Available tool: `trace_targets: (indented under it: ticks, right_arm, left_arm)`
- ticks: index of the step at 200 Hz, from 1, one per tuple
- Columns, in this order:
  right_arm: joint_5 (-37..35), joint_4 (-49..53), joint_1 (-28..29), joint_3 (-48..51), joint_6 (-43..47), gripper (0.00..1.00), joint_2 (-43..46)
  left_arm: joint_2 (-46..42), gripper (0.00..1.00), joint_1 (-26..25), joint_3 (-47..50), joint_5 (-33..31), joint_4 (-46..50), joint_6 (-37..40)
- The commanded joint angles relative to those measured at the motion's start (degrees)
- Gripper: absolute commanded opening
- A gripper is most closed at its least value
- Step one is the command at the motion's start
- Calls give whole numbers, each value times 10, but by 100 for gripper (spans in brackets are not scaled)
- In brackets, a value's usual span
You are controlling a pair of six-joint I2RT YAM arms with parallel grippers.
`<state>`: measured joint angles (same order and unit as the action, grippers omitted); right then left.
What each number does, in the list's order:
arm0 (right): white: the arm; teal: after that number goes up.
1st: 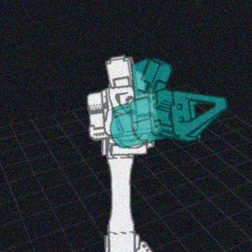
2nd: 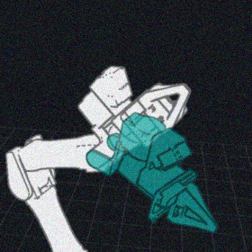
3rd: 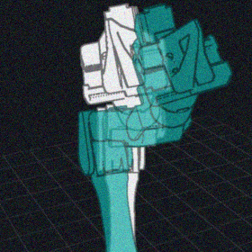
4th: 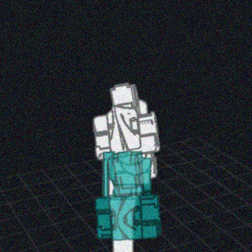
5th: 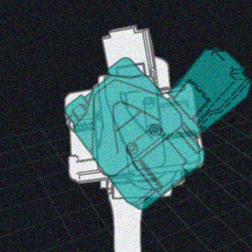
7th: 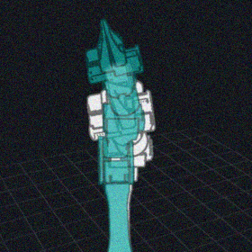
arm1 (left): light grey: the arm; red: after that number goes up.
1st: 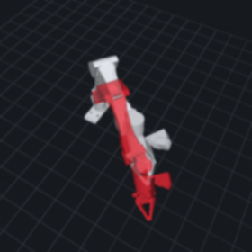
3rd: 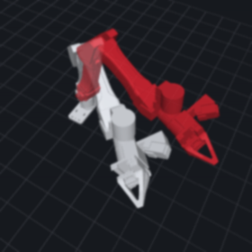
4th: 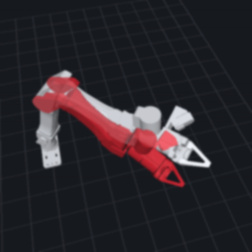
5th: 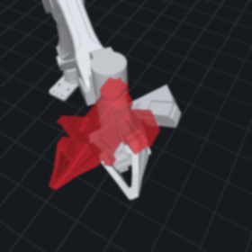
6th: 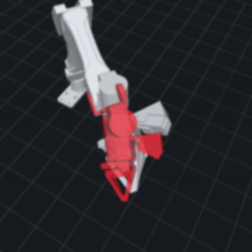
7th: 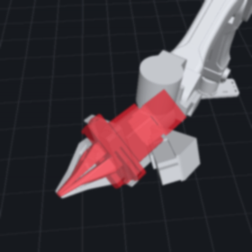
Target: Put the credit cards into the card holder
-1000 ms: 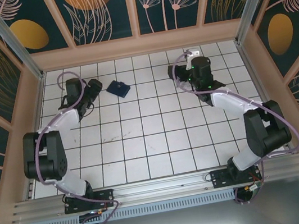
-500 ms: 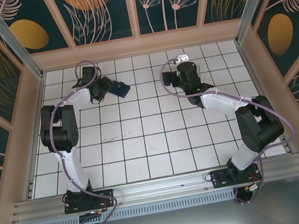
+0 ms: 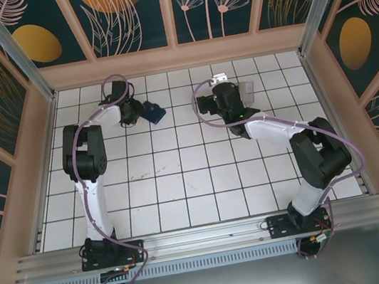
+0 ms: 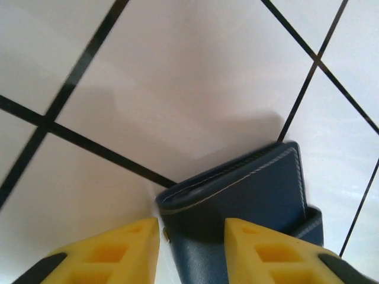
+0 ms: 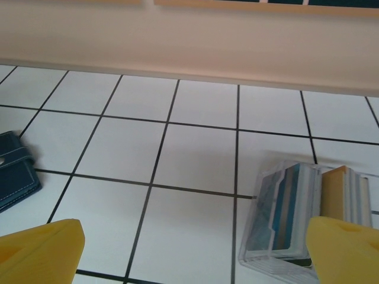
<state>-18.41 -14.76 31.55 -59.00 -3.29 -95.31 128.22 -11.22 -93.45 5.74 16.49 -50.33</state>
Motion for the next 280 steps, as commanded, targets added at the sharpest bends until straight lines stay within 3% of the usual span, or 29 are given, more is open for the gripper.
trace_targets:
  ticks: [1,38,68,82,122,142,152,160,179,194,247,280]
  right_arm:
    - [-4,1,13,-23,-8,97,-13]
    - [16,-7,21,-31,-26,97,-24]
    - [31,22,24,-54,-53,97,-33]
    - [87,51,24,-67,-75,93,-37]
    - [308,119,39,-103,-110,71,-67]
    - [364,192,40,-170,-120,68,-119]
    - [376,214,40,-200,-120,68,-147]
    - [387,227,38,-229,-121,68,-174]
    - [404,263,30,-310,-127,62,-244]
    - [413,268,21,-359,-142,56,-288]
    - [399,295,10,-473,-152,54,-397]
    - [429,298,4,-505,-160,53,-430]
  left_arm:
    - [31,13,-3,-5,29,7,11]
    - [29,0,-4,21,54,3,52]
    - [-15,0,-4,64,83,-7,88]
    - [-56,0,-5,104,106,-32,96]
    - [-166,0,-10,209,140,-59,138]
    - [-198,0,-11,252,162,-83,129]
    - [-206,17,-10,268,183,-99,116]
    - [-213,24,-11,281,198,-121,99]
    - [-227,29,-10,315,203,-192,63]
    - [-207,32,-8,296,194,-191,65]
    - [-154,35,-6,259,204,-210,44]
    - [-134,36,-6,258,191,-235,32]
